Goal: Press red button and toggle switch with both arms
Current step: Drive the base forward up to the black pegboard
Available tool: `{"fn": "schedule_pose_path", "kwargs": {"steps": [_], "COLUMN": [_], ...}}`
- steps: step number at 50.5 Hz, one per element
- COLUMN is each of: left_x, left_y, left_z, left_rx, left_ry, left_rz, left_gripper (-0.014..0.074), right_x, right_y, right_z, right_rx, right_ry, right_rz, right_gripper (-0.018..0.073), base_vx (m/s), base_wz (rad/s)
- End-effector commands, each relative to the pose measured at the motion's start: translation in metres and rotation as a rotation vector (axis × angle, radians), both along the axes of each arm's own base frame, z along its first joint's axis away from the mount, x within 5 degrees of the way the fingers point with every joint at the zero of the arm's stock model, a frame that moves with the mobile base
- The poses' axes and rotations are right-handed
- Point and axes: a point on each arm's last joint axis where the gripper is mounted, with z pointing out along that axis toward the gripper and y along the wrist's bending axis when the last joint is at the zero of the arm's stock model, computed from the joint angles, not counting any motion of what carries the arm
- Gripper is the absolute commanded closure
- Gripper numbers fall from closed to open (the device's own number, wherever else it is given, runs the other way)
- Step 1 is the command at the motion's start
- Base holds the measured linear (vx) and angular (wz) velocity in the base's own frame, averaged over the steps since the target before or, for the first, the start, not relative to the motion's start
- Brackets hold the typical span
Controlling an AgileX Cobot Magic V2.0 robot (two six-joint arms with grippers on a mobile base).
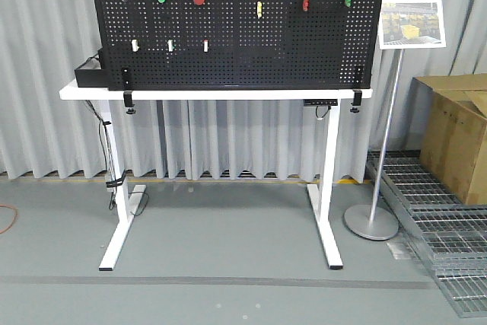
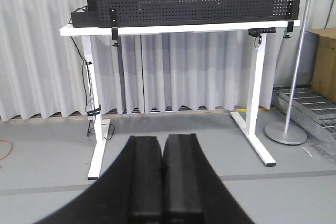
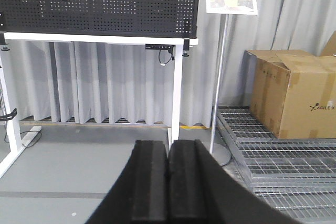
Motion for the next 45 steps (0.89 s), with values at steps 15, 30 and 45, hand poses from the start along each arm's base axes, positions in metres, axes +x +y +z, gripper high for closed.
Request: {"fn": "schedule_pose_path", "kwargs": {"steps": [15, 30, 45], "left_x": [0.0001, 0.0001, 0.0001], "left_y": [0.0004, 0.0004, 0.0004], "left_z": [-0.0030, -0.0030, -0.0030], "left_rx": [-0.013, -0.013, -0.013], "left_ry": [-0.066, -0.066, -0.066], "left_rz": [0.003, 0.003, 0.003], "left_gripper": [0.0594, 0.0594, 0.0594], "right_x": [-0.0010, -0.0010, -0.0010], "right_y": [-0.0007, -0.0007, -0.0007], "right_z": [0.0043, 0.0043, 0.0043], "right_rx": [-0.013, -0.013, -0.013], "right_ry": [-0.086, -0.086, -0.086], "right_rz": [-0.011, -0.011, -0.011], "right_gripper": [0.0562, 0.0562, 0.0562], "base_vx": [0.00, 0.02, 0.19], "base_wz": [0.00, 0.03, -0.02]}}
